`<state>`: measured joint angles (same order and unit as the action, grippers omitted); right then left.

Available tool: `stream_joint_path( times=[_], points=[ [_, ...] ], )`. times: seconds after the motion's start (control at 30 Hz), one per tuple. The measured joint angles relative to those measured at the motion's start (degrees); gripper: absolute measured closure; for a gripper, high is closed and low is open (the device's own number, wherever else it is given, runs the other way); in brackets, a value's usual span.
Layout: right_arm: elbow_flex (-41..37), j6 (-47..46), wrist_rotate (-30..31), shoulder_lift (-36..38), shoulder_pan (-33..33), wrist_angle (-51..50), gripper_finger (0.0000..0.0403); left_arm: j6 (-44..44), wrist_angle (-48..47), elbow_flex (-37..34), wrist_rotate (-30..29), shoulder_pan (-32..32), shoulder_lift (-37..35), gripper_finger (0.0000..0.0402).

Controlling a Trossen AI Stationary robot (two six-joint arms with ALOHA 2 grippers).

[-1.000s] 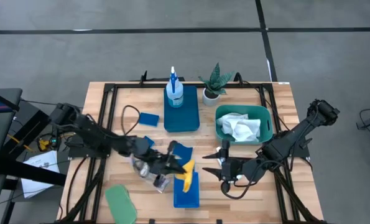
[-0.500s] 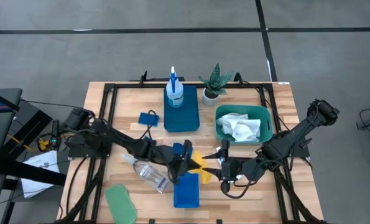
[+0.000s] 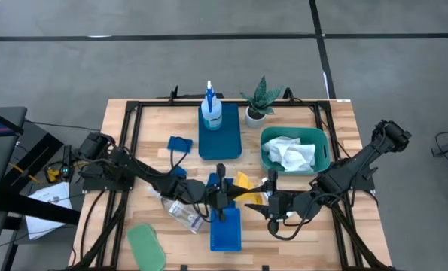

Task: Pick & Place Kitchen Items
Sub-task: Put the yellow microfiber towel into the green bin

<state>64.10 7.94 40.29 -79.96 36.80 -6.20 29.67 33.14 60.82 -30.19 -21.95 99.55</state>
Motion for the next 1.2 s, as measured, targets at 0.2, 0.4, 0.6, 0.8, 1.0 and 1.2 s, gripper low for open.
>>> stream_joint_path(
  times=[0.2,0.4,0.6,0.8,1.0,1.2],
  points=[
    [0.0,-0.07,-0.02,0.0,0.0,-0.37,0.0228,1.68,3.04,0.0,-2.63,-1.12,-0.02,0.0401],
    [0.0,-1.46,-0.07,0.0,-0.11,-1.9,0.0228,4.0,5.66,0.0,-4.18,-2.22,-0.04,0.0401],
    [0.0,-1.51,-0.07,0.0,-0.15,-1.98,0.0228,4.73,6.95,0.0,-4.15,-2.96,-0.04,0.0401],
    [0.0,-1.51,-0.07,0.0,-0.15,-2.03,0.0228,5.01,8.07,0.0,-3.92,-3.38,-0.04,0.0401],
    [0.0,-1.51,-0.07,0.0,-0.15,-2.14,0.0228,5.22,8.79,0.0,0.17,-3.72,-0.07,0.0401],
    [0.0,-1.52,-0.07,0.0,-0.15,-2.43,0.0228,5.68,9.92,0.0,0.65,-4.33,-0.07,0.0401]
  ],
)
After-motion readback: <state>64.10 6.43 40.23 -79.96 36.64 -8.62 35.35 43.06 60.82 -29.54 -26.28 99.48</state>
